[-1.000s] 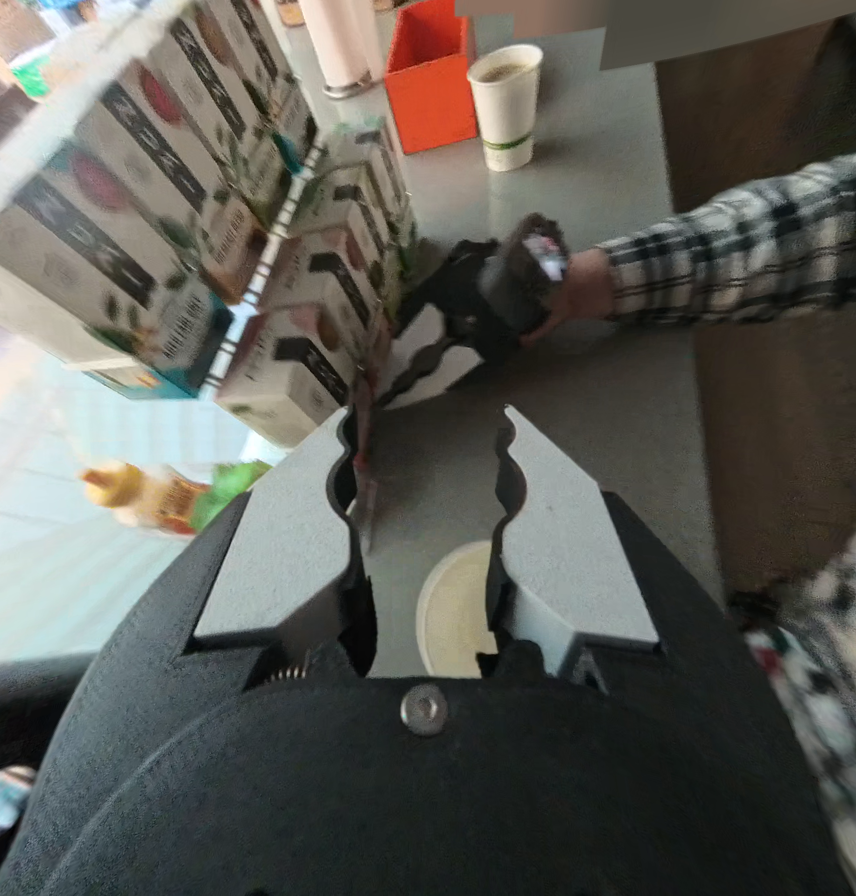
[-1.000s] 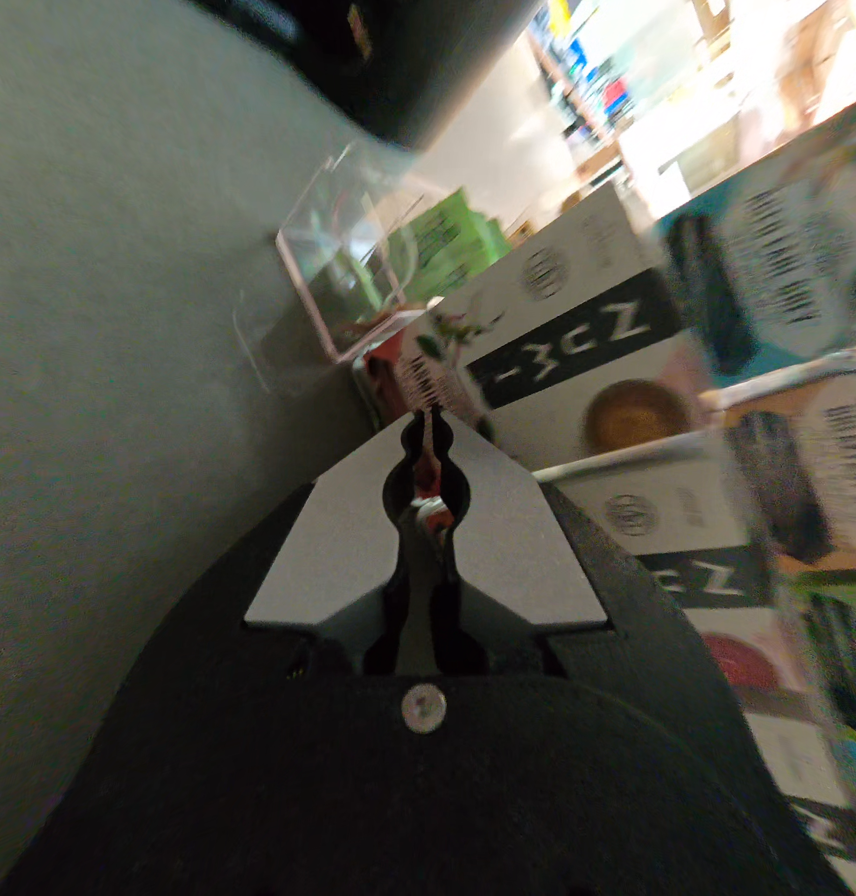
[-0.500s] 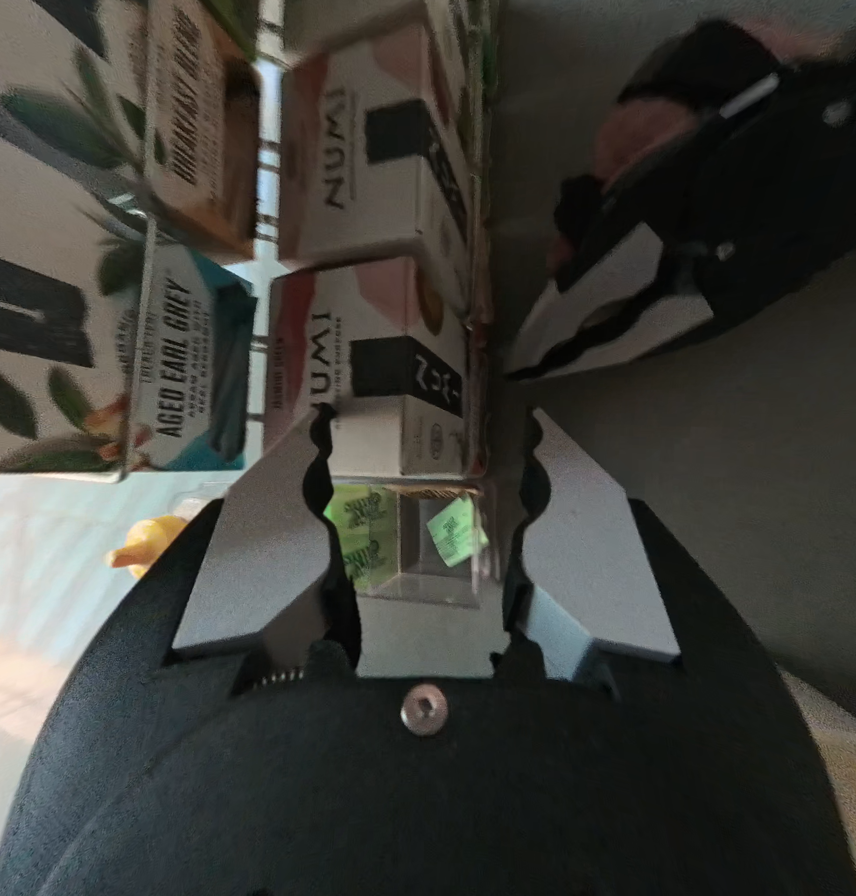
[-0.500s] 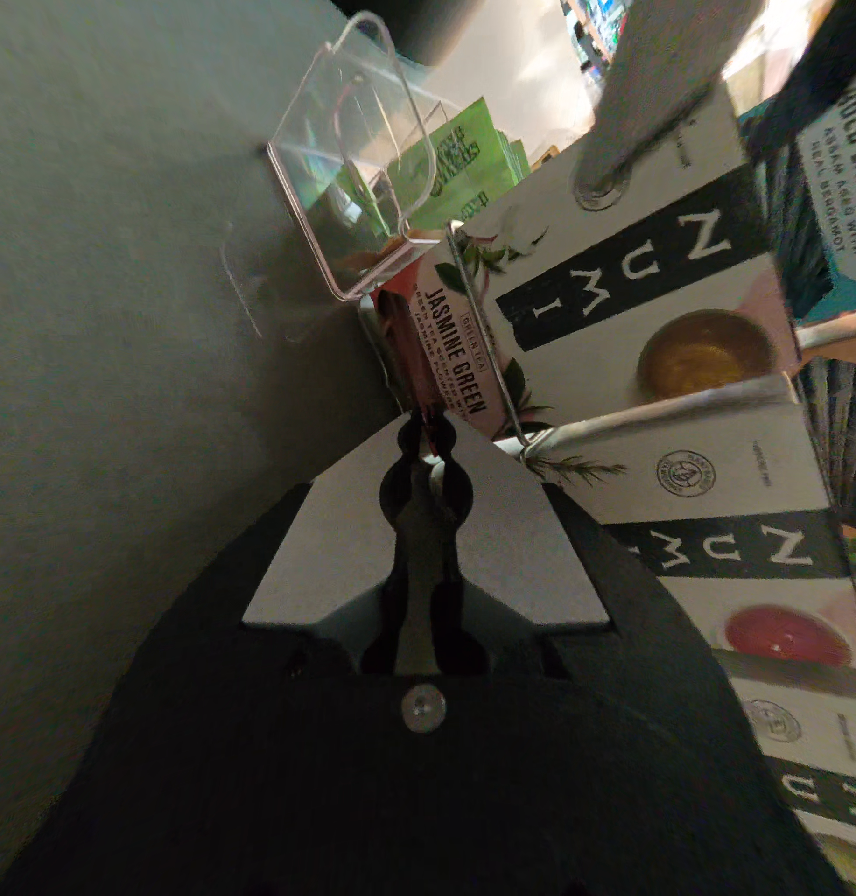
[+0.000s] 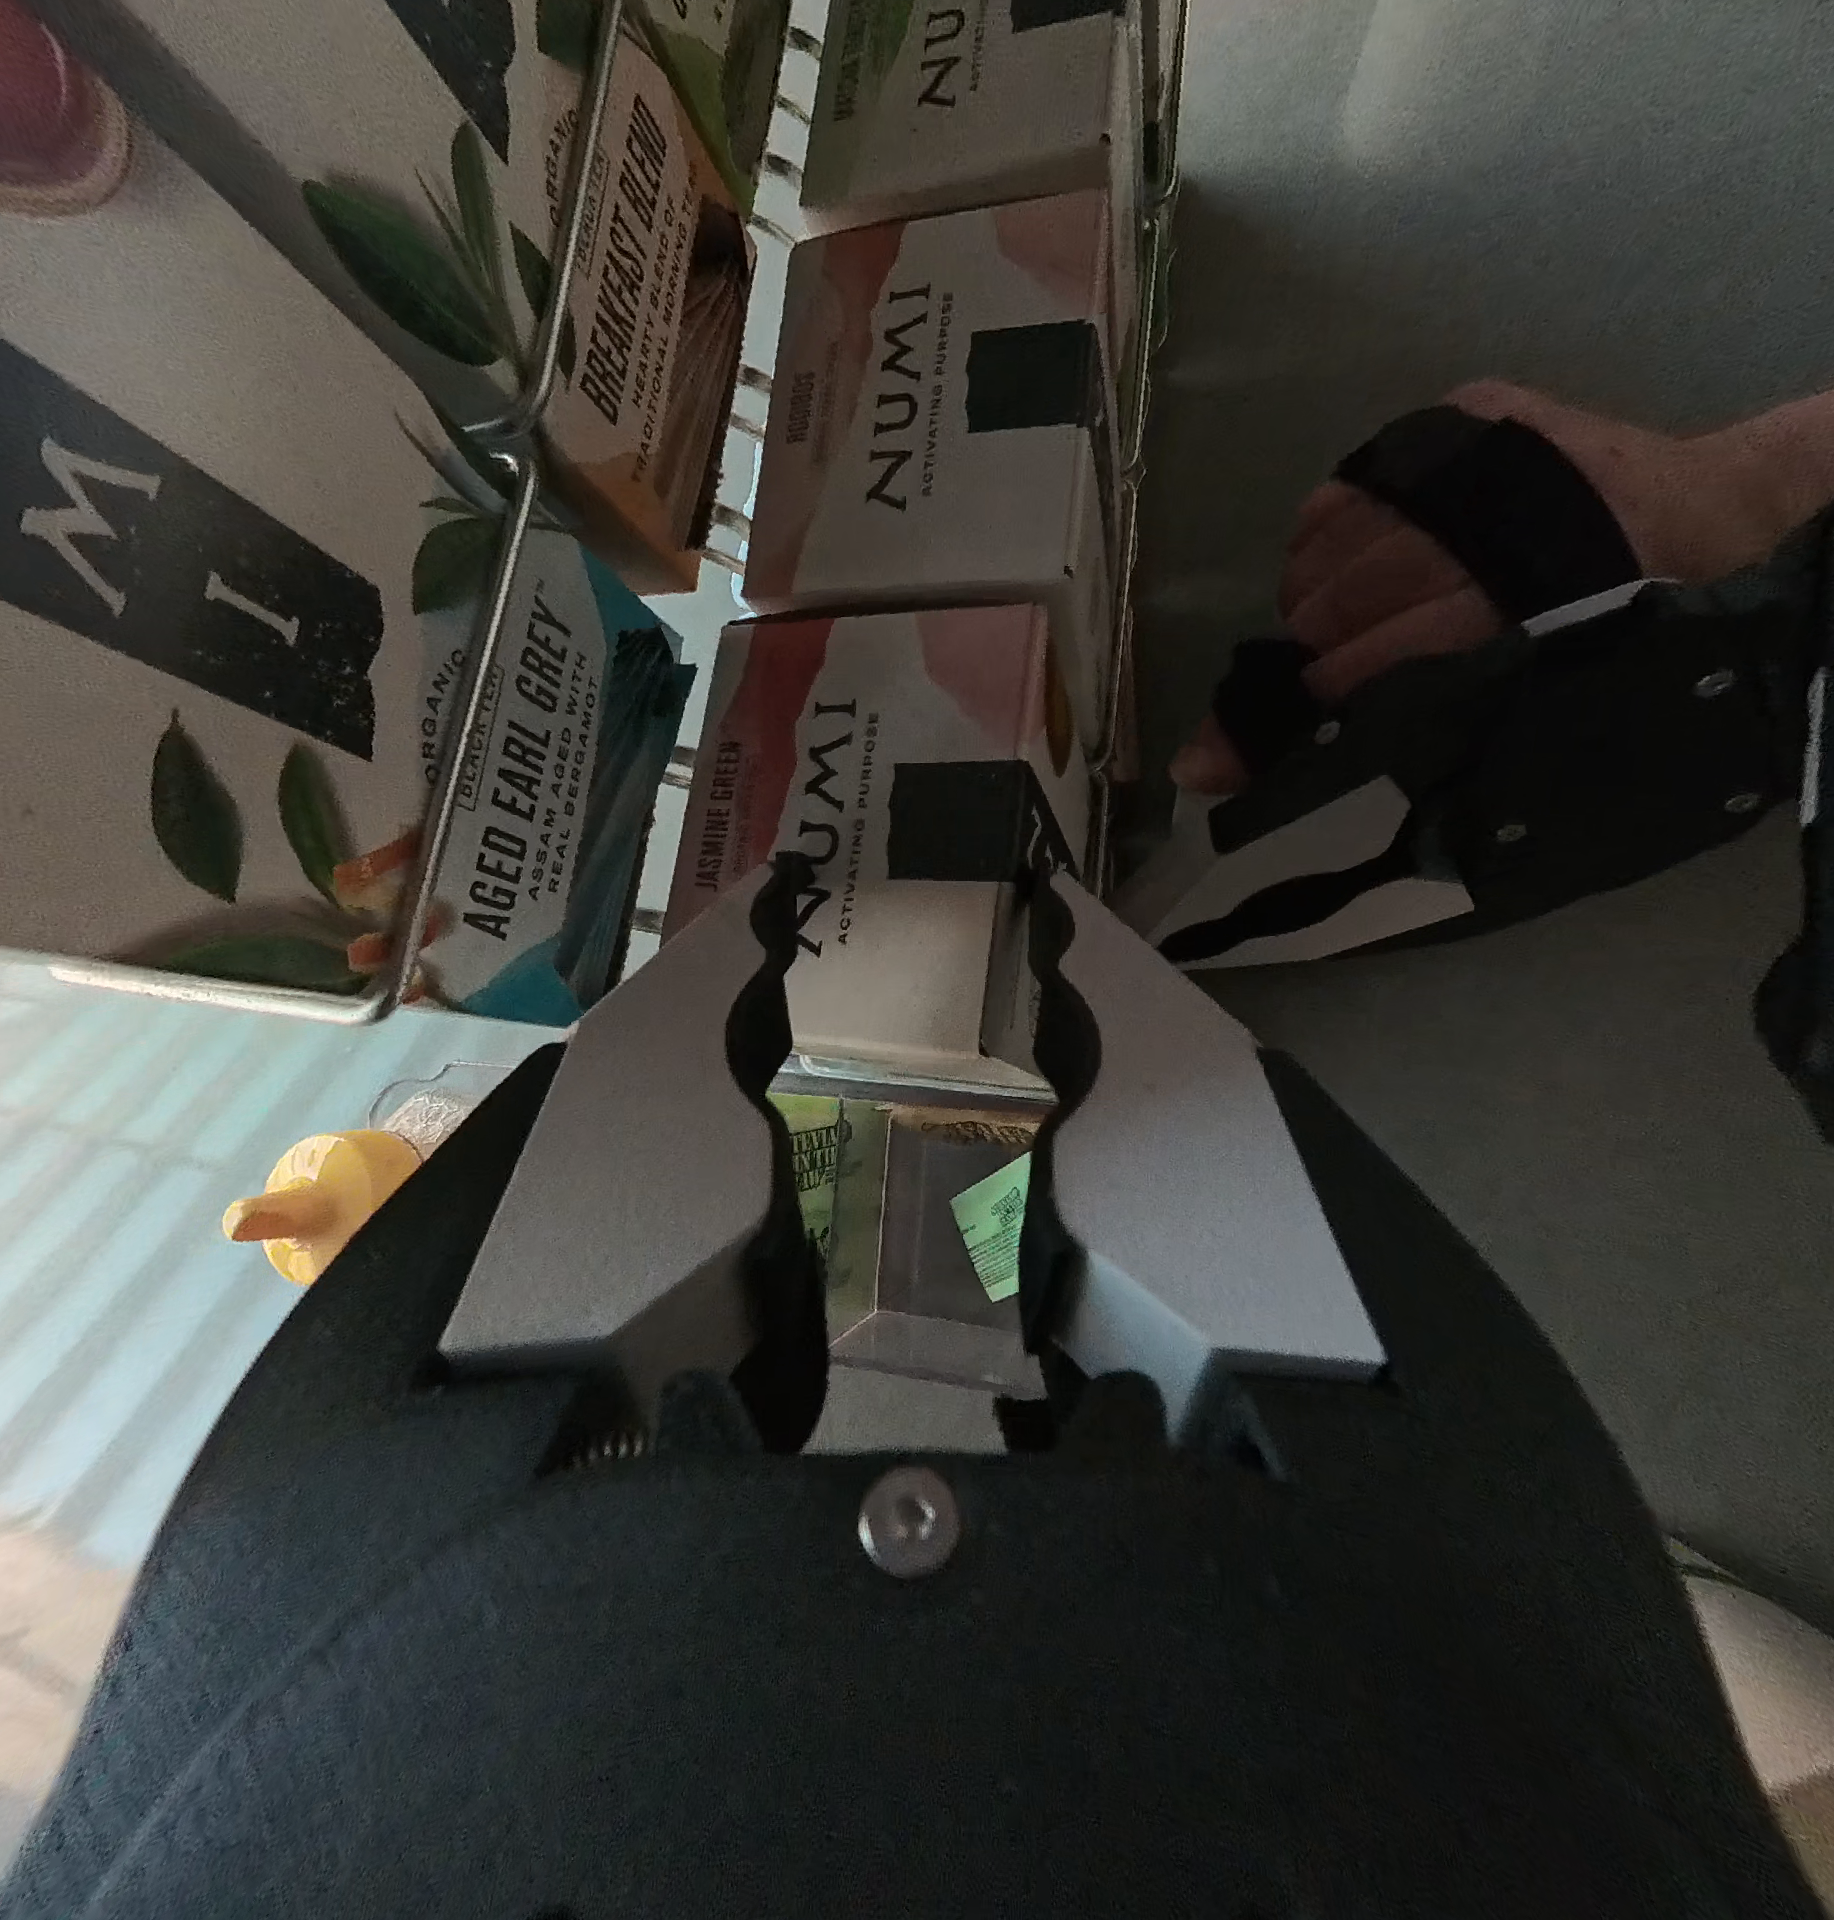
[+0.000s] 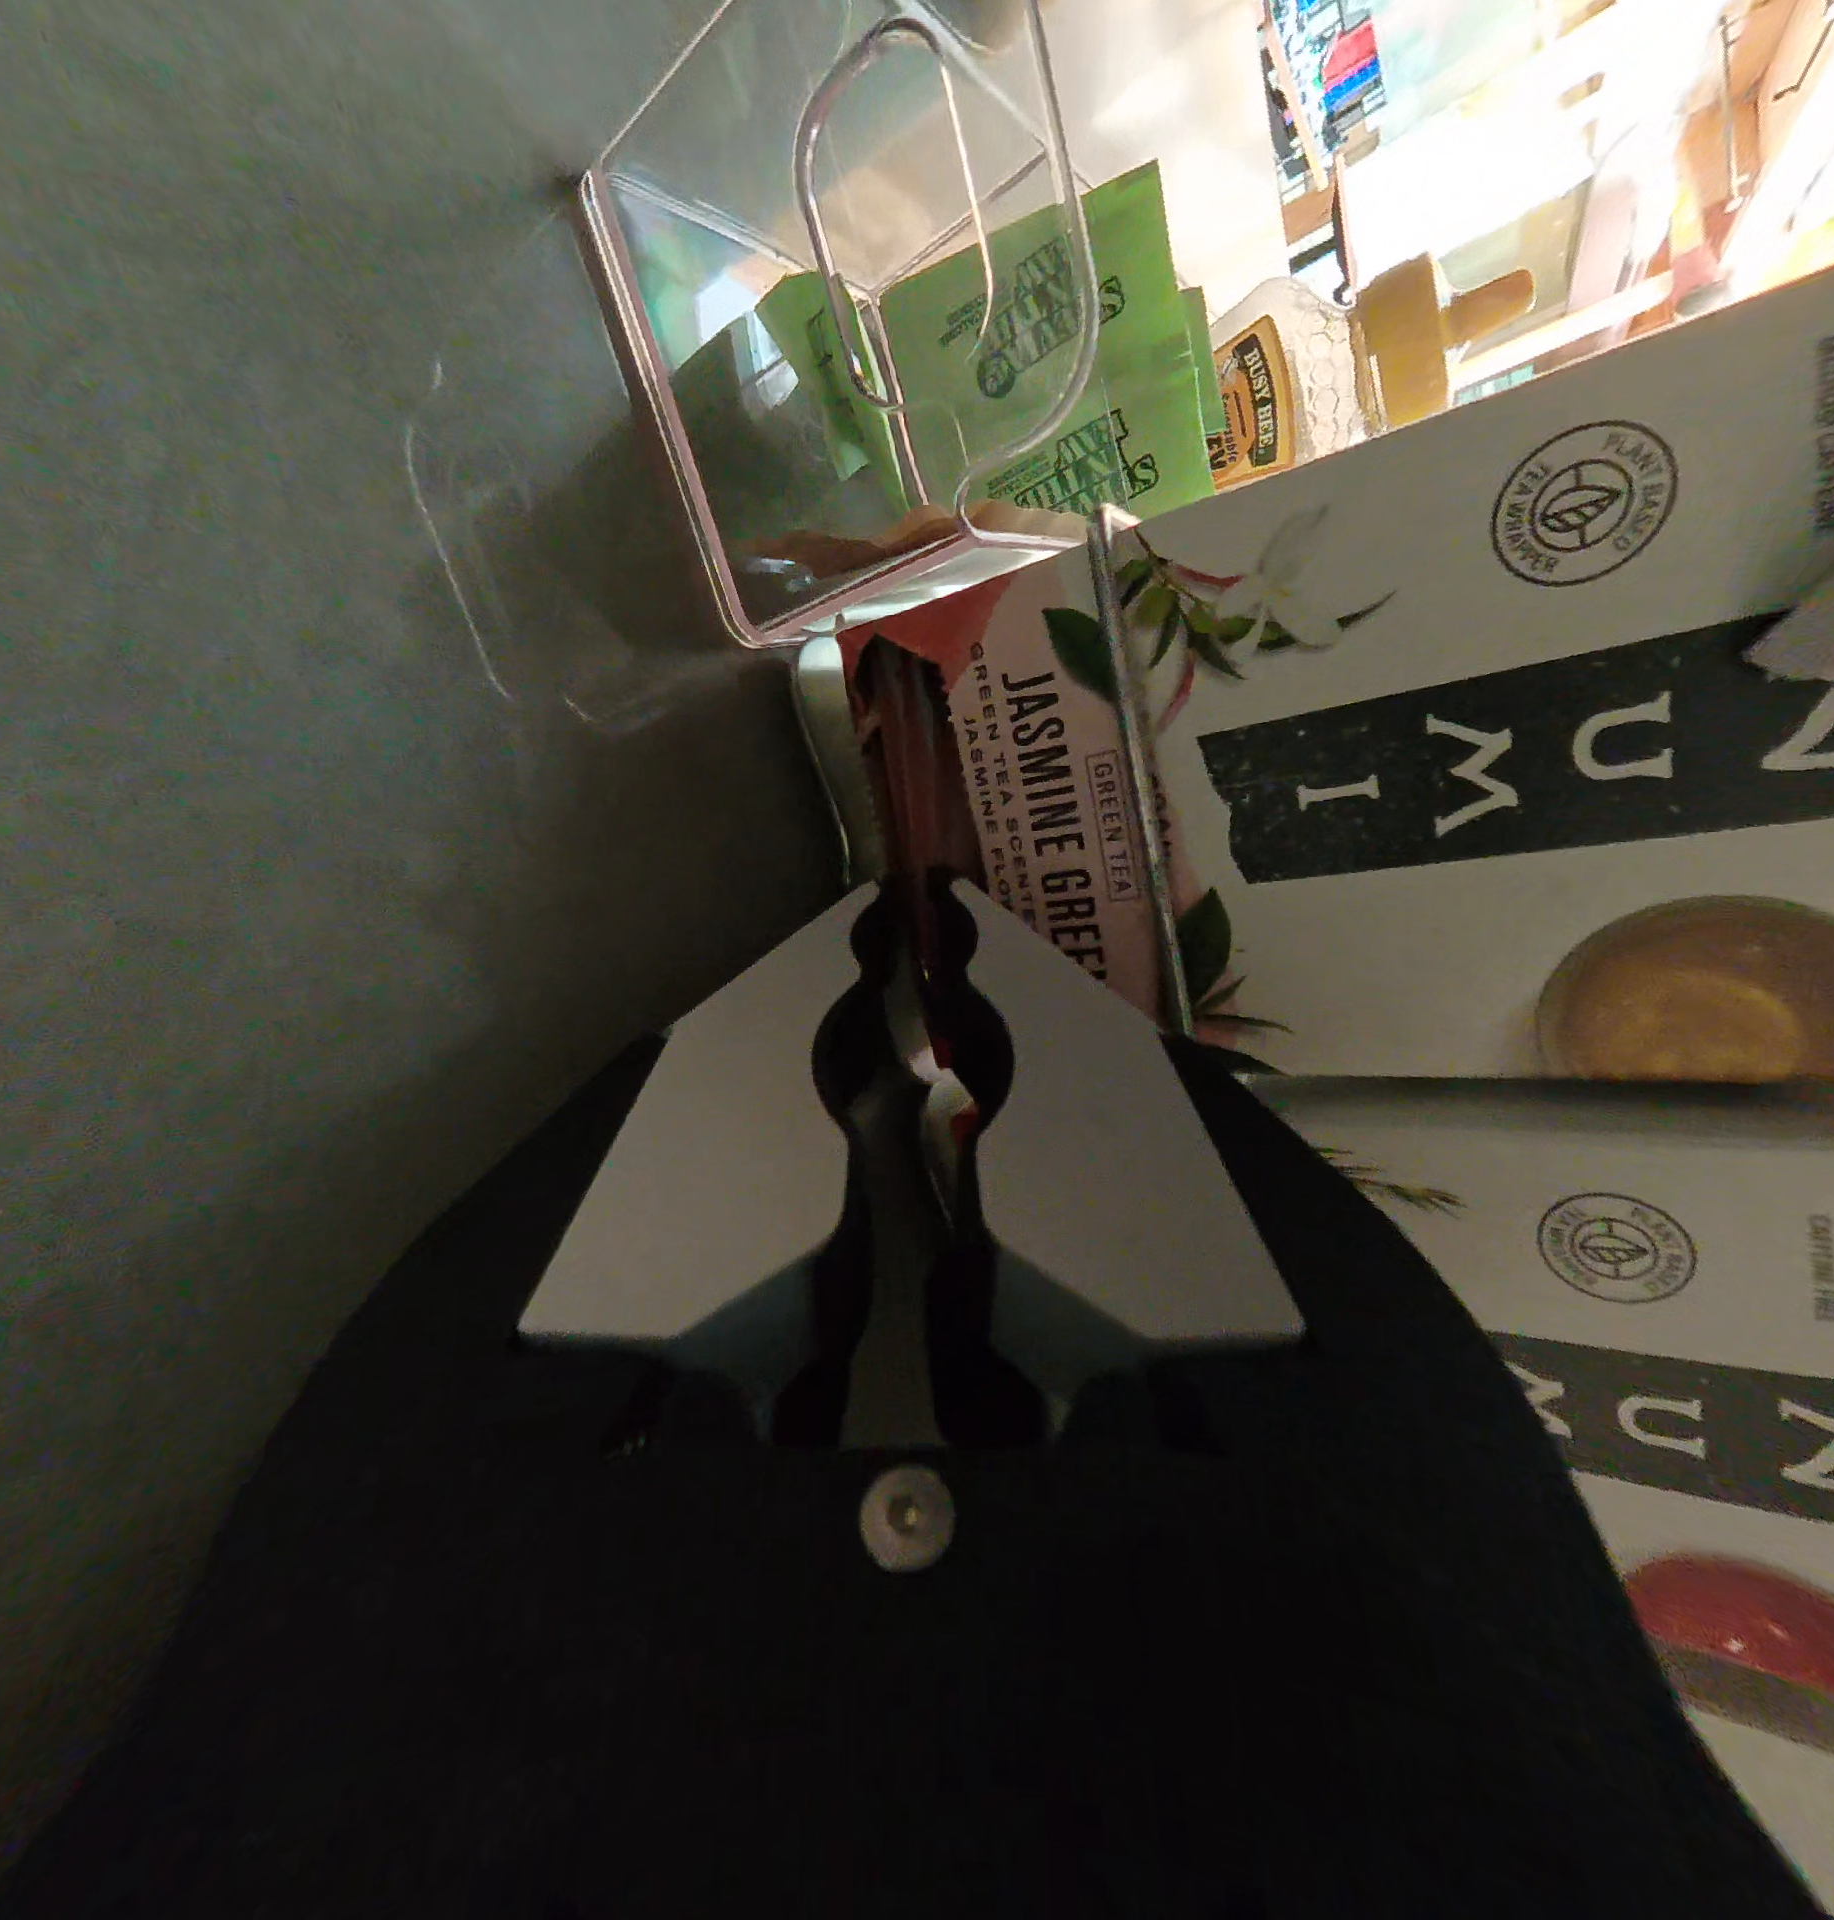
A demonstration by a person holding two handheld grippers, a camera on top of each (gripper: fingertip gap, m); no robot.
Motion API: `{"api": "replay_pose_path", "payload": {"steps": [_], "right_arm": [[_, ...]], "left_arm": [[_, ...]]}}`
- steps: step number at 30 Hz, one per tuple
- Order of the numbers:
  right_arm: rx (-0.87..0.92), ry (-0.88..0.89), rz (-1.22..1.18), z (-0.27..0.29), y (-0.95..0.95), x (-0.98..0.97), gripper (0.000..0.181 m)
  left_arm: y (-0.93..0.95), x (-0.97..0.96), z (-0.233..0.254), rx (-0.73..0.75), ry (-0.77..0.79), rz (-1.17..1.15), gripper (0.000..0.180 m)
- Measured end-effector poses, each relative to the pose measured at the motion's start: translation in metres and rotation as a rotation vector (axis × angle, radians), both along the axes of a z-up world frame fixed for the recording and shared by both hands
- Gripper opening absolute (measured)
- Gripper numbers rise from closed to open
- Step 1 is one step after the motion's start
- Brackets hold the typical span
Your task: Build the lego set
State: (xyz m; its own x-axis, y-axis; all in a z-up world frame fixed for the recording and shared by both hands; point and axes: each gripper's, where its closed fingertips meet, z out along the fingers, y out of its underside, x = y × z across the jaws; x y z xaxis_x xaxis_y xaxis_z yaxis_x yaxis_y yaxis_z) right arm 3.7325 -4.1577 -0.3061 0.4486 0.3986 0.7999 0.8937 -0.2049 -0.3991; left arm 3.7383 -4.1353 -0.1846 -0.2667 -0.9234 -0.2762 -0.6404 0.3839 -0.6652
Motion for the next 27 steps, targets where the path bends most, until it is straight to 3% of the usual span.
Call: {"api": "replay_pose_path", "payload": {"steps": [13,27], "right_arm": [[-0.043,0.144,-0.01,0.0025,-0.0011,0.0017,0.0],[-0.004,0.054,-0.019,0.0006,0.0054,-0.005,0.003]], "left_arm": [[0.0024,0.0034,0.0008,-0.04,-0.043,-0.002,0.042],[0.0021,0.0036,0.001,-0.045,-0.045,-0.008,0.042]]}}
